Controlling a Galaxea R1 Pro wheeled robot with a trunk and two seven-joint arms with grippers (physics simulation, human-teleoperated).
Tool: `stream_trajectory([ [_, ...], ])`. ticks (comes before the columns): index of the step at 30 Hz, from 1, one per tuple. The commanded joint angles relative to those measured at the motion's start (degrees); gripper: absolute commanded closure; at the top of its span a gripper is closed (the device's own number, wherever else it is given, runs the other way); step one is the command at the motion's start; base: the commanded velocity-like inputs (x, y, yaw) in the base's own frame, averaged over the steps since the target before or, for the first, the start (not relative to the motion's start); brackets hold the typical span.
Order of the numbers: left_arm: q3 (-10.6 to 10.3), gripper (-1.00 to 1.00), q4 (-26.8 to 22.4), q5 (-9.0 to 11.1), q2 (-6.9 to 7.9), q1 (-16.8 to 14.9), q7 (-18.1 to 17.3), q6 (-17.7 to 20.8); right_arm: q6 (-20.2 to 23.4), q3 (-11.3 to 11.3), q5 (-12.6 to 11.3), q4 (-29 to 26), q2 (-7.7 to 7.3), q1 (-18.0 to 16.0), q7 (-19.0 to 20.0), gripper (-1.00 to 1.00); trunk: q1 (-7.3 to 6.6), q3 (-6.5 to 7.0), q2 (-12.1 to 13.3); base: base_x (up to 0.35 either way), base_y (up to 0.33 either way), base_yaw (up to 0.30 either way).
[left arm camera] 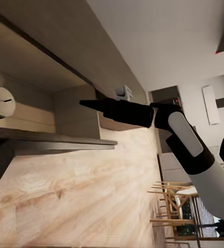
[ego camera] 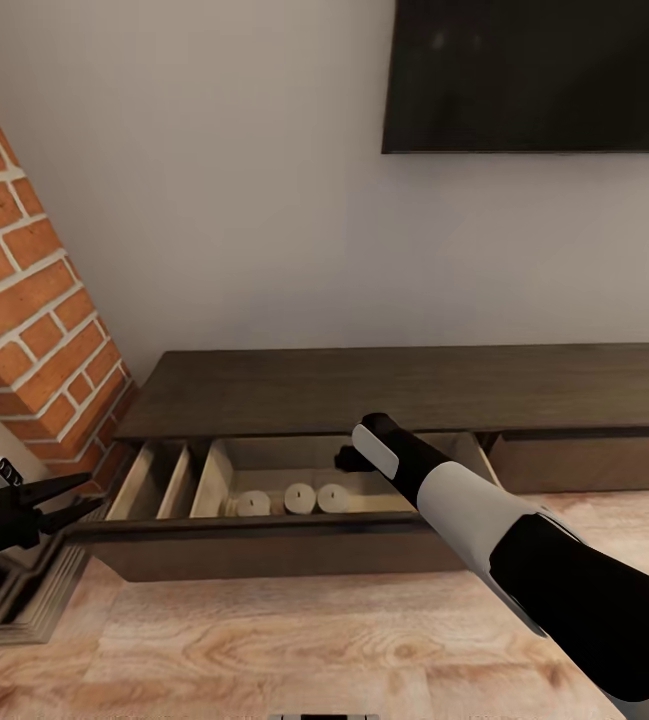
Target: Place each of the two pumpkins and all three candles from the living room inside a cabinet in the living room (use any cabinet), then make sure every cabinet is closed, and position the cauldron so it is next to a table in the living room.
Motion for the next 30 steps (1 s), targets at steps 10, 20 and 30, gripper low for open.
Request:
stream_trajectory([
  [10, 0.0, -1.00, 0.0, -0.3, 0.01, 0.0, -0.3, 0.2, 0.0, 0.3, -0.6, 0.0, 0.00, -0.1, -0.5, -1.00, -2.24, 1.75, 4.0, -0.114, 0.000, 0.000],
  [20, 0.0, -1.00, 0.0, -0.3, 0.01, 0.0, -0.3, 0.2, 0.1, 0.3, -0.6, 0.0, 0.00, -0.1, -0.6, -1.00, -4.43, 3.55, 8.0, -0.061, 0.000, 0.000],
  [30, 0.0, -1.00, 0.0, -0.3, 0.01, 0.0, -0.3, 0.2, 0.1, 0.3, -0.6, 0.0, 0.00, -0.1, -0.6, -1.00, -4.65, 3.73, 8.4, -0.332, 0.000, 0.000],
])
